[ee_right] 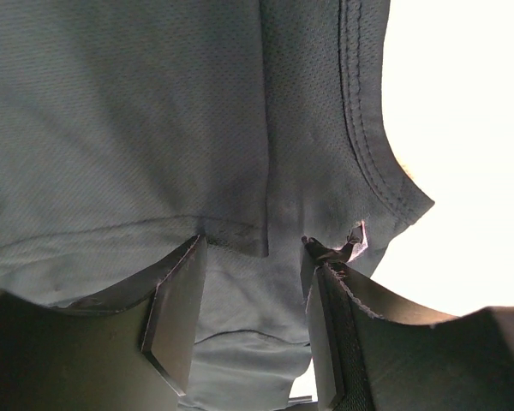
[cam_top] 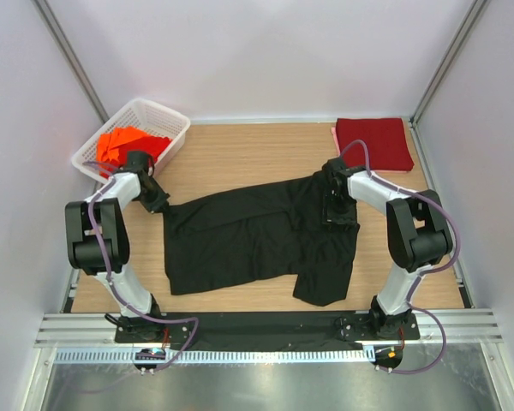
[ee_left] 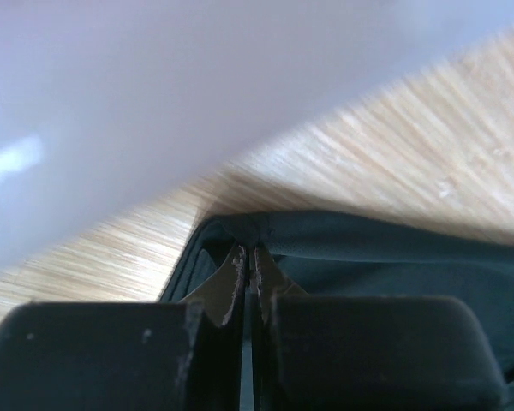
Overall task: Fold and stack the t-shirts
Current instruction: Fold the tshirt
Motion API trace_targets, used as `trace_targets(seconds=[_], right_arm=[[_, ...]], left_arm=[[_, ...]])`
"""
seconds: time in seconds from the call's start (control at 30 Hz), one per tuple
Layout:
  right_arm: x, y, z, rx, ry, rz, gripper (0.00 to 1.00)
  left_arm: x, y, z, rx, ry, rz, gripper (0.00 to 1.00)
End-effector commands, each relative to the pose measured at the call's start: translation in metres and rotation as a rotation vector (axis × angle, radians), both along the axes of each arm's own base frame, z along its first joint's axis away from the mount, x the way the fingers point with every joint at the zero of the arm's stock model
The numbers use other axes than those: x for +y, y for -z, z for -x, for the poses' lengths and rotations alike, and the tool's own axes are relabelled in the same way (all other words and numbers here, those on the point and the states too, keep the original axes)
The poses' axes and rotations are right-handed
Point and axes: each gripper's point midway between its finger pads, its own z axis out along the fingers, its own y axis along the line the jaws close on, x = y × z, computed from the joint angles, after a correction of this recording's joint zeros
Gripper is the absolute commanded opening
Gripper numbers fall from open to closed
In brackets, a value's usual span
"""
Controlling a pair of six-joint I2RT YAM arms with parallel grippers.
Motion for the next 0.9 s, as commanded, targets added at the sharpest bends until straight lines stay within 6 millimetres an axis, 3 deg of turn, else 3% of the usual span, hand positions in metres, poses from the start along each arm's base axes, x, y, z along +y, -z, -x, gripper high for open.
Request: trace_targets(seconds=[0.0,0.3,0.6,0.73,0.87], right_arm=[[-0.001,0.005,-0.004,-0.005,0.009,0.022,0.54],[-0.001,0.010,-0.003,0.007,0.007,0.025,0.54],[-0.001,0.012,-0.004,0.016,0.000,0.027,0.54],[0.000,0.013,-0.004,0.017,-0.001,0.024,0.54],[0.000,0.015,-0.002,0.023,-0.002,0.018,0.54]], left_arm=[[0.010,-0.018,-0.022,-0.072,-0.052,0.013,0.01],[0.013,-0.009,-0.034,-0.048,-0.054,0.032,0.15],[0.014,-0.007,-0.038,-0.039,-0.057,0.040,0.16],[0.018,-0.016,-0.025,-0.042,-0.065,0.005,0.39],[0.020,-0.021,-0.009,-0.052,-0.062,-0.025,0.49]])
